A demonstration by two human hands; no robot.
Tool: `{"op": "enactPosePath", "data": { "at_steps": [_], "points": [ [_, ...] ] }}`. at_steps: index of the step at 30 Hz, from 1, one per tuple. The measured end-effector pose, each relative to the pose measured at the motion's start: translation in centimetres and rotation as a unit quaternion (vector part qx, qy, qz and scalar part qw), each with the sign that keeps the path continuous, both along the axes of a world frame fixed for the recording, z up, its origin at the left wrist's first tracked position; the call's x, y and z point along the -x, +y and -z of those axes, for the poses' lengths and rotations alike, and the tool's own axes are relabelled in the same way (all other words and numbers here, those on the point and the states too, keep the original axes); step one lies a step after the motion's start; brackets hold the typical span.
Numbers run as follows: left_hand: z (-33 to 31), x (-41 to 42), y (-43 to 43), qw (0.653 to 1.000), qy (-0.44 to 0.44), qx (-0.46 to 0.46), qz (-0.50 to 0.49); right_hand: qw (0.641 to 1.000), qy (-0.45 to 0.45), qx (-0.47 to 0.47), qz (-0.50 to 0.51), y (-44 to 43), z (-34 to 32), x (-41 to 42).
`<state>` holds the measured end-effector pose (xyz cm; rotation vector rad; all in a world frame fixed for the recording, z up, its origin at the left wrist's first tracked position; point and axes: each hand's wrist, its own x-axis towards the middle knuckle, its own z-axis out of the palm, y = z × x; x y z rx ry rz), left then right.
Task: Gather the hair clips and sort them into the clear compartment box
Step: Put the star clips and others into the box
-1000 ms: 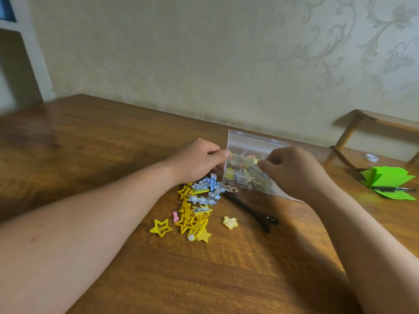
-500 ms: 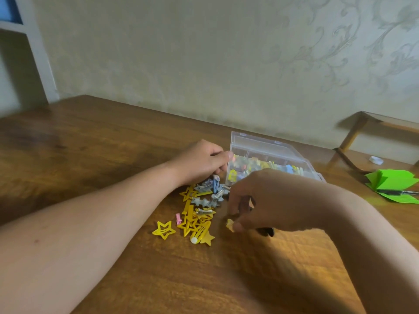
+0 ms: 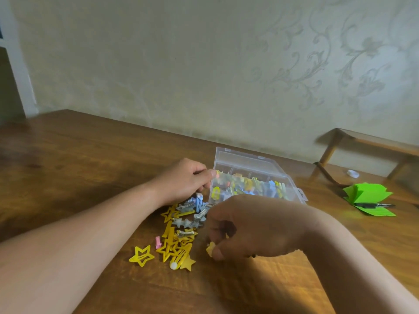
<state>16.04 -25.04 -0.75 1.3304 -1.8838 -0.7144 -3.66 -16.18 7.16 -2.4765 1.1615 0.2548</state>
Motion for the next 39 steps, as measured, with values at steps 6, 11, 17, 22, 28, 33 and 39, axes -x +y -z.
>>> {"op": "enactPosePath", "data": {
  "at_steps": [6, 11, 17, 22, 28, 33, 39],
  "points": [
    [-0.1, 0.0, 0.3, 1.000, -0.012, -0.001, 0.012, 0.948, -0.229, 0.157, 0.153, -3.2, -0.6, 4.1],
    [-0.1, -0.2, 0.4, 1.000, -0.011, 0.005, 0.020, 0.890, -0.273, 0.237, 0.277, -5.6, 1.4, 6.4],
    [-0.5, 0.0, 0.7, 0.999, -0.032, -0.010, 0.011, 0.905, -0.218, 0.284, 0.231, -5.5, 3.8, 1.2],
    [-0.3, -0.1, 0.6, 1.000, -0.021, -0.008, 0.005, 0.903, -0.189, 0.307, 0.235, -6.3, 4.8, 0.1],
    [-0.2, -0.2, 0.6, 1.000, -0.018, -0.013, 0.002, 0.901, -0.218, 0.304, 0.219, -5.5, 5.0, 0.8],
    [-0.5, -0.3, 0.8, 1.000, -0.011, 0.006, 0.013, 0.915, -0.241, 0.283, 0.159, -4.0, 4.3, 0.4],
    [-0.9, 0.1, 0.8, 1.000, -0.021, -0.005, -0.005, 0.930, -0.236, 0.273, 0.076, -2.1, 2.9, -0.7]
  ]
}}
